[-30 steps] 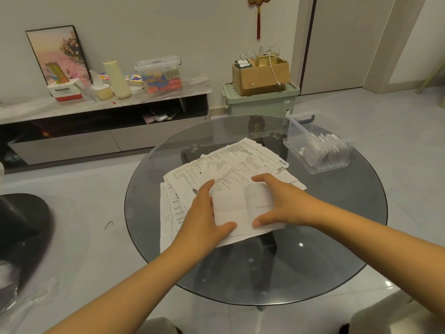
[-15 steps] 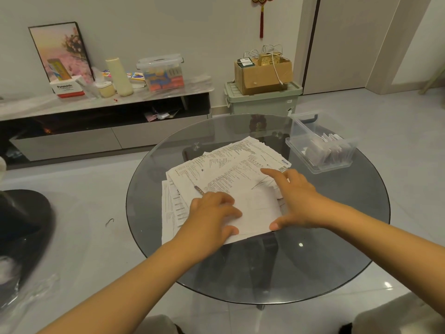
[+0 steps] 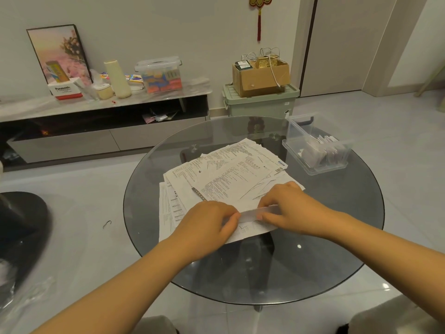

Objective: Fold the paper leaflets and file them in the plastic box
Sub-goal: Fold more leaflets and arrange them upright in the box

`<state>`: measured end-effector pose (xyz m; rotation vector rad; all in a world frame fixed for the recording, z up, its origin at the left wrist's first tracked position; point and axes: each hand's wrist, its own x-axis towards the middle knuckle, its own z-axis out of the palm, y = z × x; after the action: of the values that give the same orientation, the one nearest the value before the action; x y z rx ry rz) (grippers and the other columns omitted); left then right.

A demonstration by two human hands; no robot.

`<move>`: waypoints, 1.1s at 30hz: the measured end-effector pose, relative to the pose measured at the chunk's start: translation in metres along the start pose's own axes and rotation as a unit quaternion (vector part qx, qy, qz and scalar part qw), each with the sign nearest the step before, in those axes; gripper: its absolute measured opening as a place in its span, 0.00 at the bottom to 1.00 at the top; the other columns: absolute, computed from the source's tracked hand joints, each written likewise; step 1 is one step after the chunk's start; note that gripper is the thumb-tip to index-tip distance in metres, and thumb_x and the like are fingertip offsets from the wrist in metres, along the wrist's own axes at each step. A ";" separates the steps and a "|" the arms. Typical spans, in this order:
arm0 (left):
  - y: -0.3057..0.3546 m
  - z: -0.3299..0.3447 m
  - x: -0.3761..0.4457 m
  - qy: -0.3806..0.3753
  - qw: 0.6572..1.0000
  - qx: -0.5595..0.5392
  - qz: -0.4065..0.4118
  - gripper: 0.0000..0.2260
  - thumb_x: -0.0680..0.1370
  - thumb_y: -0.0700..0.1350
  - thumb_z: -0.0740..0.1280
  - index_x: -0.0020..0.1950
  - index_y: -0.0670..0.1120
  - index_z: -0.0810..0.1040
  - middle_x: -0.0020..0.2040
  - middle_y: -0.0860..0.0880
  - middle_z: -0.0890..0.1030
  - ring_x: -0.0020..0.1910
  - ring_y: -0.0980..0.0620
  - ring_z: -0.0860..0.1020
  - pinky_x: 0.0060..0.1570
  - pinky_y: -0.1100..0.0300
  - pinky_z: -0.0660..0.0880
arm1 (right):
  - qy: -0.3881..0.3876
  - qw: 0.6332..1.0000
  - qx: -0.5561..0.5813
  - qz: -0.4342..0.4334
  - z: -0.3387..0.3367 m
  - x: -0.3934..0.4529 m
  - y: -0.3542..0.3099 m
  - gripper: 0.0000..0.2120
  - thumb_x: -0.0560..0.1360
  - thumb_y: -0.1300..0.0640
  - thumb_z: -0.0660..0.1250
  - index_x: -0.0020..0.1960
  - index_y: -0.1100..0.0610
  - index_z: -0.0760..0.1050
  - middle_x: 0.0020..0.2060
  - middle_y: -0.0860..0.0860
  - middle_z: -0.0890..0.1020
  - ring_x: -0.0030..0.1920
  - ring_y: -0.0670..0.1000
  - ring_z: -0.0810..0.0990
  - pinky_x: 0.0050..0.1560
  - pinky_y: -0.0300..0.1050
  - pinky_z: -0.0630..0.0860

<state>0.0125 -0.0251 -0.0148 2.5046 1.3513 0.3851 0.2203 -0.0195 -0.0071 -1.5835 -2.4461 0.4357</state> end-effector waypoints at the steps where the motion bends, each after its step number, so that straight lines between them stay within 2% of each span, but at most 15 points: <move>1: 0.001 0.001 0.000 0.011 1.000 -0.013 -0.011 0.12 0.81 0.52 0.57 0.50 0.51 0.79 0.45 0.53 0.82 0.43 0.53 0.77 0.46 0.53 0.74 | 0.005 1.000 0.010 0.008 0.000 0.000 0.000 0.09 0.76 0.48 0.63 0.44 0.51 0.78 0.40 0.47 0.79 0.46 0.50 0.73 0.47 0.41 0.66; 3: 0.002 0.003 0.000 0.031 0.998 -0.039 -0.033 0.09 0.80 0.51 0.58 0.54 0.53 0.77 0.49 0.54 0.81 0.46 0.53 0.77 0.47 0.55 0.74 | 0.010 0.999 0.032 0.025 0.000 0.000 -0.001 0.06 0.75 0.50 0.64 0.45 0.52 0.77 0.41 0.47 0.80 0.44 0.49 0.74 0.42 0.41 0.68; 5: 0.001 0.006 0.001 0.032 0.997 -0.051 -0.049 0.10 0.79 0.50 0.60 0.60 0.55 0.73 0.56 0.55 0.79 0.52 0.54 0.76 0.52 0.59 0.73 | 0.016 0.998 0.051 0.037 0.003 0.000 -0.002 0.04 0.74 0.51 0.66 0.47 0.50 0.74 0.44 0.46 0.79 0.46 0.48 0.74 0.43 0.41 0.68; 8: -0.003 0.011 0.004 0.020 0.998 -0.043 -0.049 0.17 0.78 0.49 0.63 0.67 0.55 0.68 0.63 0.55 0.72 0.60 0.55 0.71 0.59 0.61 0.69 | 0.030 0.995 0.068 0.068 0.009 0.003 -0.002 0.12 0.72 0.49 0.68 0.54 0.49 0.73 0.49 0.48 0.78 0.52 0.50 0.74 0.49 0.43 0.70; 13: -0.008 0.016 0.010 0.014 0.998 -0.026 -0.064 0.21 0.79 0.51 0.63 0.71 0.54 0.65 0.64 0.52 0.69 0.64 0.53 0.67 0.61 0.60 0.66 | 0.039 0.995 0.017 0.091 0.018 0.008 -0.002 0.25 0.71 0.43 0.68 0.65 0.47 0.67 0.58 0.48 0.74 0.60 0.52 0.68 0.59 0.46 0.63; 19: -0.012 0.020 0.014 0.014 0.996 -0.003 -0.089 0.22 0.80 0.48 0.62 0.73 0.54 0.64 0.65 0.50 0.65 0.66 0.51 0.62 0.66 0.59 0.63 | -0.004 0.993 -0.028 0.111 0.018 0.010 -0.003 0.28 0.77 0.44 0.61 0.74 0.44 0.56 0.63 0.51 0.64 0.65 0.53 0.61 0.64 0.46 0.58; 24: -0.013 0.017 0.013 0.038 0.996 -0.001 -0.085 0.21 0.78 0.46 0.65 0.70 0.56 0.68 0.65 0.52 0.64 0.64 0.51 0.62 0.66 0.57 0.64 | -0.037 0.990 -0.073 0.111 0.010 0.010 0.001 0.26 0.79 0.51 0.59 0.73 0.38 0.54 0.65 0.48 0.64 0.65 0.52 0.60 0.66 0.48 0.57; 27: -0.013 0.017 0.011 0.033 0.999 0.004 -0.040 0.18 0.78 0.41 0.64 0.66 0.56 0.73 0.60 0.54 0.67 0.60 0.52 0.64 0.60 0.63 0.62 | -0.043 0.990 -0.068 0.113 0.004 0.010 0.005 0.27 0.78 0.54 0.61 0.71 0.35 0.56 0.65 0.47 0.66 0.66 0.52 0.61 0.67 0.49 0.57; 30: -0.012 0.021 0.009 0.021 0.999 0.025 0.012 0.18 0.78 0.38 0.63 0.64 0.55 0.77 0.56 0.53 0.71 0.57 0.50 0.68 0.55 0.64 0.64 | -0.052 0.991 -0.052 0.110 -0.002 0.010 0.006 0.27 0.77 0.57 0.62 0.70 0.35 0.59 0.64 0.48 0.67 0.66 0.52 0.63 0.67 0.48 0.57; 33: -0.010 0.022 0.008 0.019 0.999 0.036 0.032 0.16 0.79 0.42 0.61 0.65 0.54 0.76 0.57 0.52 0.74 0.56 0.51 0.69 0.54 0.63 0.65 | -0.058 0.993 -0.034 0.096 -0.005 0.006 0.006 0.23 0.75 0.57 0.63 0.66 0.37 0.66 0.58 0.49 0.70 0.56 0.48 0.68 0.62 0.43 0.60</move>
<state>0.0166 -0.0154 -0.0376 2.6165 1.3249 0.4071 0.2242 -0.0109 -0.0047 -1.8809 -2.4252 0.4926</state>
